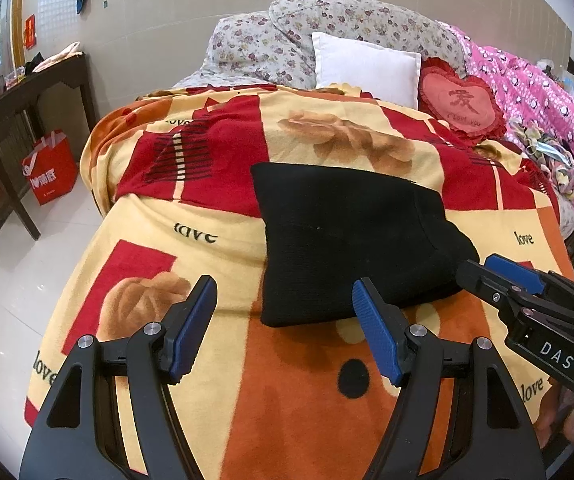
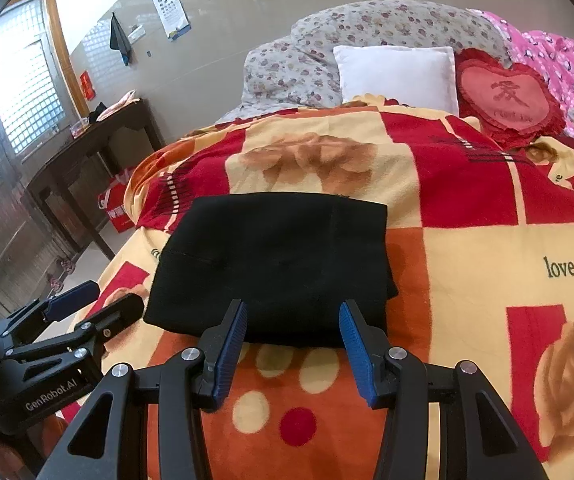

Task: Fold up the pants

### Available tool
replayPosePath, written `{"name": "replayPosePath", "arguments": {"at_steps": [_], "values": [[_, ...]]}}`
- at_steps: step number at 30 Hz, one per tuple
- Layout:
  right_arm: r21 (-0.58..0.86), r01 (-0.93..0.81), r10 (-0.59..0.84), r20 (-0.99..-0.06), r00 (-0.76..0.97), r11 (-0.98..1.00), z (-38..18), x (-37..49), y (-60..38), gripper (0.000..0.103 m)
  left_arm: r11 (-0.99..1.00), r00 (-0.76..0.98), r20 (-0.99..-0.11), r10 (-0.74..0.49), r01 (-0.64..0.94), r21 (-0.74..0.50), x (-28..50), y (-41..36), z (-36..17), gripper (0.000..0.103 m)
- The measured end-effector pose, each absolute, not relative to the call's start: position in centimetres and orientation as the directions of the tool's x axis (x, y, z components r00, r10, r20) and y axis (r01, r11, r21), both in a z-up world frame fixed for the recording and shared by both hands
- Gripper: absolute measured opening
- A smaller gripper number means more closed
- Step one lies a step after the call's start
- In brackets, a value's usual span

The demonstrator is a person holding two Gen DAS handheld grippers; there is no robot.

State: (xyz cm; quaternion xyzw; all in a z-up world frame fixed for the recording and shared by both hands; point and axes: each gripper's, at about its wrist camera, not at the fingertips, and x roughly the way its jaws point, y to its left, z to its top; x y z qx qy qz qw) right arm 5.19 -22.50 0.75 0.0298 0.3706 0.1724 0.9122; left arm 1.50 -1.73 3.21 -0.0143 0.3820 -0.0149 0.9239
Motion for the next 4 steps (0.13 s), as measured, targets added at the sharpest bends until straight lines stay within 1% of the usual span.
{"name": "replayPosePath", "arguments": {"at_steps": [4], "values": [[0.16,-0.265,0.301,-0.675,0.674,0.951,0.1,5.3,-24.2,0.046,0.999,0.713,-0.7,-0.038,0.019,-0.035,1.7,-2.0,3.0,0.071]]}}
